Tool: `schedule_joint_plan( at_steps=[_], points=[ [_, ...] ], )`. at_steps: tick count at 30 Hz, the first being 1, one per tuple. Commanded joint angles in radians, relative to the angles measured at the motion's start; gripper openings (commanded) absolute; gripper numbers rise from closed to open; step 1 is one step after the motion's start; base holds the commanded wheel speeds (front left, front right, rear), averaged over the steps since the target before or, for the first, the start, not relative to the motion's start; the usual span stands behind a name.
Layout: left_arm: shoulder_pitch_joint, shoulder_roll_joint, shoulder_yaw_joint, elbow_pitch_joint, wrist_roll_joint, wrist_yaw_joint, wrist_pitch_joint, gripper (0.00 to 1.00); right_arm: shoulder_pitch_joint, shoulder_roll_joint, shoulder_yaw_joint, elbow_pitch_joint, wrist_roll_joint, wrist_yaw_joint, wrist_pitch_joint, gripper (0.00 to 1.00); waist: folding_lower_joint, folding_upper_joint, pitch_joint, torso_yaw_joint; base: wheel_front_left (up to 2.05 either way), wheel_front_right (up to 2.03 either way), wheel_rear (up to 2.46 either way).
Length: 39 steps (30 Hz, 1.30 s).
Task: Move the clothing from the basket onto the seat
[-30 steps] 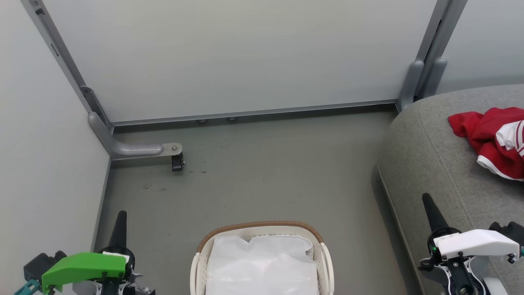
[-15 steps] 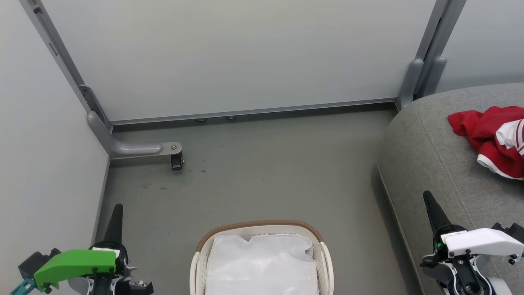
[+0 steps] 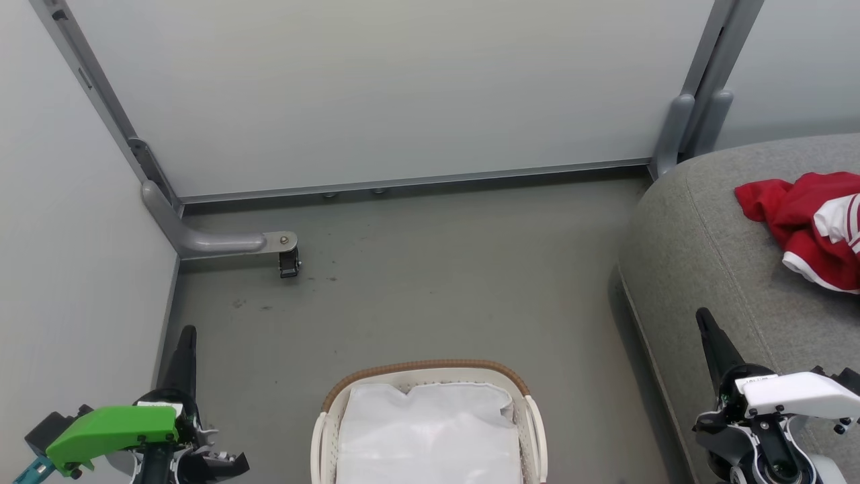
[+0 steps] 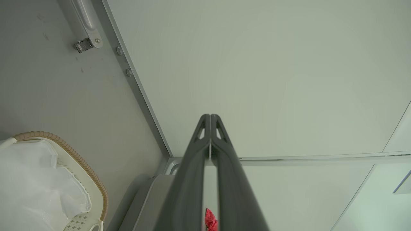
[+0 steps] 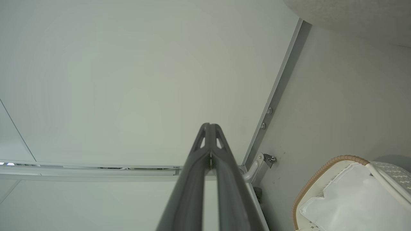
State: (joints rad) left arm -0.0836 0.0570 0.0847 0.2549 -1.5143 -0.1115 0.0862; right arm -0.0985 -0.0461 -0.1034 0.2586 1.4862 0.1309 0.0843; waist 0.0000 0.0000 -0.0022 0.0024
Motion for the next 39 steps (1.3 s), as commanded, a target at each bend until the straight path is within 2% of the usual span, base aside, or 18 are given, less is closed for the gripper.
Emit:
schedule_joint_plan(
  at_steps=[1,17,39],
  points=[
    [-0.023,0.000,0.007,-0.008,-0.019,-0.007,0.005,0.00,-0.014,-0.006,-0.004,-0.009,0.021,0.000,0.006,0.00,0.0000,0.0000,0.000,0.000,0.00,0.00,0.00],
    [-0.033,-0.008,0.036,-0.012,-0.103,-0.024,0.033,0.00,-0.014,-0.007,-0.013,-0.017,0.133,0.000,0.033,0.00,0.0000,0.0000,0.005,-0.002,0.00,0.00,0.00],
    [-0.031,-0.008,0.033,-0.011,-0.100,-0.022,0.032,0.00,-0.014,-0.007,-0.012,-0.016,0.128,0.000,0.033,0.00,0.0000,0.0000,0.005,-0.002,0.00,0.00,0.00]
  ],
)
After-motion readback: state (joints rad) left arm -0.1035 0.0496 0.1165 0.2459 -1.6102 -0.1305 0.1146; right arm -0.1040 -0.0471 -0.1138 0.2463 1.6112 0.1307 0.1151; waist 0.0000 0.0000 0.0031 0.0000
